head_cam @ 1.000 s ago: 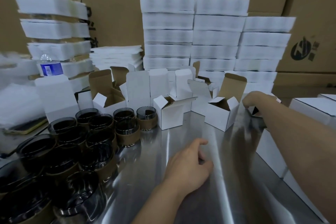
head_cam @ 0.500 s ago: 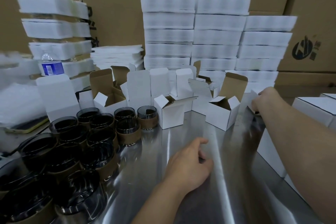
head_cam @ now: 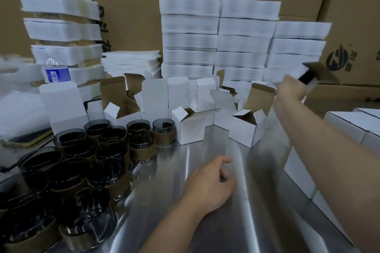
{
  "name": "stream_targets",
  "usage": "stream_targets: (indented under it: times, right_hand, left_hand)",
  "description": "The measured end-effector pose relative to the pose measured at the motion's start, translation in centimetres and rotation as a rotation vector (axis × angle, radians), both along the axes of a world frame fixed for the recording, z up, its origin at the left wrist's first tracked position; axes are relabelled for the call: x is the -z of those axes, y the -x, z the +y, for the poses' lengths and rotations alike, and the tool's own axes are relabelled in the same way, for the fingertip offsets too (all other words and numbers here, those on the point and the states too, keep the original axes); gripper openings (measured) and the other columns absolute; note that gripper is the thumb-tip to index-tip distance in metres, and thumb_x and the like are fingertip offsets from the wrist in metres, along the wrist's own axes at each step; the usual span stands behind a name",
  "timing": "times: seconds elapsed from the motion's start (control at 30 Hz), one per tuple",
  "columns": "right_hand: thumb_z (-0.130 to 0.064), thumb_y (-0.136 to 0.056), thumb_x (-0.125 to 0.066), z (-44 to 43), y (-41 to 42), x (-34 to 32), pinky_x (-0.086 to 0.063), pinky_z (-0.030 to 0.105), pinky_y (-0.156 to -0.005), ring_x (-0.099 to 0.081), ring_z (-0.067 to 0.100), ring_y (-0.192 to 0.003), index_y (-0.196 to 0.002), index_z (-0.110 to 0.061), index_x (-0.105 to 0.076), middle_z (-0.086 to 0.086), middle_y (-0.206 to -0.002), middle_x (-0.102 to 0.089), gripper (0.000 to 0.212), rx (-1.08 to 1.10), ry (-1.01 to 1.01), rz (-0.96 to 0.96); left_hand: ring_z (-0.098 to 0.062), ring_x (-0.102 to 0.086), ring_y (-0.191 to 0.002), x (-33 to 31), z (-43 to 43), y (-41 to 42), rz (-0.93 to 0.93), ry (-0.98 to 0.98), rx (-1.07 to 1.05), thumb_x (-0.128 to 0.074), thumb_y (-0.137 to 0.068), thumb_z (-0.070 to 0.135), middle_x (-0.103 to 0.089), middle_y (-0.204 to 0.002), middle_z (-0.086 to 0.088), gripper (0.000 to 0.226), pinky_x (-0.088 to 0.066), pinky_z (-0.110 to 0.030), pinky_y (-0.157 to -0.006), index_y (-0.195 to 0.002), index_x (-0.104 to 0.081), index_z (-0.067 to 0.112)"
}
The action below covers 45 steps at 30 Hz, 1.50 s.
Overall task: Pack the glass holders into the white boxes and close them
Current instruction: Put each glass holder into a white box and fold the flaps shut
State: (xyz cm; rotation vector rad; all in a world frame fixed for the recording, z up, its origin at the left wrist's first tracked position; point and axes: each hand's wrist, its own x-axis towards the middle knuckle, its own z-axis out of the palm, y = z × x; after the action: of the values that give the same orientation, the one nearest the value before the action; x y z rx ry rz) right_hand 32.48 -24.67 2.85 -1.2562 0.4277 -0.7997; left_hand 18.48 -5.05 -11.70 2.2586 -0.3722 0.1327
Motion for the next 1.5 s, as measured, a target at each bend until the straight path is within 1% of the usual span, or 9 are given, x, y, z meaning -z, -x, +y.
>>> stream_targets:
  times: [0.17,0.27,0.43,0.5,0.7,0.8,1.03,1.27,1.5]
  right_hand:
    - [-0.012,-0.094,-0.049,4.6,3.2,-2.7,-0.044,0.032,-0.071,-0.051,0.02,-0.077,-0.071,-0.015,-0.057,0.004,-0.103,-0.049,0.025,-0.035,0.166,-0.226]
    - [-0.013,-0.097,-0.047,6.8,7.5,-1.1,-0.048,0.013,-0.072,-0.057,0.0,-0.077,-0.114,-0.013,-0.066,-0.009,-0.114,-0.047,0.025,-0.102,0.226,-0.268]
    - [-0.009,-0.095,-0.052,8.2,14.3,3.3,-0.043,0.021,-0.072,-0.051,0.007,-0.073,-0.114,-0.021,-0.065,-0.019,-0.103,-0.046,0.026,-0.187,0.319,-0.33]
    - [-0.005,-0.093,-0.053,7.9,16.0,5.0,-0.04,0.012,-0.068,-0.049,-0.001,-0.067,-0.114,-0.024,-0.065,-0.02,-0.103,-0.045,0.03,-0.204,0.42,-0.318]
    - [0.002,-0.089,-0.052,7.0,18.0,7.3,-0.038,0.006,-0.062,-0.049,-0.005,-0.061,-0.107,-0.03,-0.066,-0.022,-0.1,-0.051,0.039,-0.273,0.552,-0.25]
    - [-0.002,-0.088,-0.054,7.2,18.4,7.6,-0.04,0.01,-0.067,-0.052,-0.001,-0.068,-0.109,-0.021,-0.071,-0.023,-0.098,-0.05,0.033,-0.273,0.69,-0.211]
    - [-0.002,-0.083,-0.06,7.3,18.3,8.5,-0.042,0.046,-0.086,-0.039,0.014,-0.094,-0.103,-0.016,-0.075,-0.004,-0.1,-0.063,0.029,-0.14,1.007,-0.199]
    - [-0.019,-0.079,-0.048,9.2,19.5,9.2,-0.043,0.038,-0.086,-0.048,0.016,-0.095,-0.108,-0.018,-0.073,-0.001,-0.099,-0.062,0.039,-0.266,1.092,-0.196]
    - [-0.013,-0.082,-0.057,9.1,19.5,9.2,-0.041,0.026,-0.076,-0.04,0.007,-0.087,-0.127,-0.024,-0.06,-0.032,-0.073,-0.039,0.047,-0.31,1.168,-0.191]
  left_hand:
    - [0.0,-0.048,-0.055,-0.2,0.1,-0.1,0.008,0.09,0.019,-0.058,-0.085,0.029,-0.057,-0.086,0.02,0.032,-0.045,-0.023,-0.071,-0.112,-0.052,0.044]
    - [-0.002,-0.047,-0.063,-0.4,0.1,0.0,-0.065,0.135,0.002,-0.061,-0.085,0.02,-0.052,-0.097,0.017,0.032,-0.044,-0.022,-0.076,-0.11,-0.055,0.039]
    - [0.011,-0.046,-0.08,-1.2,0.2,0.5,-0.195,0.223,-0.027,-0.069,-0.079,0.015,-0.039,-0.107,0.014,0.046,-0.033,-0.001,-0.072,-0.115,-0.053,0.037]
    - [0.017,-0.042,-0.09,-1.3,0.2,0.6,-0.229,0.241,-0.035,-0.074,-0.075,0.019,-0.035,-0.114,0.016,0.06,-0.032,0.002,-0.075,-0.123,-0.045,0.041]
    - [-0.004,-0.036,-0.126,-1.3,0.0,0.9,-0.262,0.196,-0.019,-0.08,-0.07,0.03,-0.023,-0.136,0.015,0.1,-0.034,-0.022,-0.102,-0.148,-0.018,0.034]
    - [-0.006,-0.027,-0.132,-1.5,-0.1,1.1,-0.333,0.192,-0.03,-0.082,-0.068,0.032,-0.019,-0.139,0.014,0.109,-0.026,-0.016,-0.101,-0.149,-0.009,0.034]
    - [0.003,-0.024,-0.137,-2.1,0.2,1.6,-0.391,0.269,-0.044,-0.08,-0.063,0.043,-0.025,-0.148,0.017,0.106,-0.026,-0.016,-0.104,-0.132,-0.003,0.062]
    - [0.0,-0.029,-0.135,-2.2,0.4,1.4,-0.356,0.276,-0.025,-0.073,-0.07,0.036,-0.025,-0.139,0.021,0.1,-0.029,-0.021,-0.104,-0.138,-0.003,0.056]
    - [0.007,-0.021,-0.134,-2.4,0.4,1.4,-0.385,0.25,-0.073,-0.062,-0.071,0.045,-0.021,-0.132,0.03,0.088,-0.027,-0.028,-0.112,-0.133,0.0,0.06]
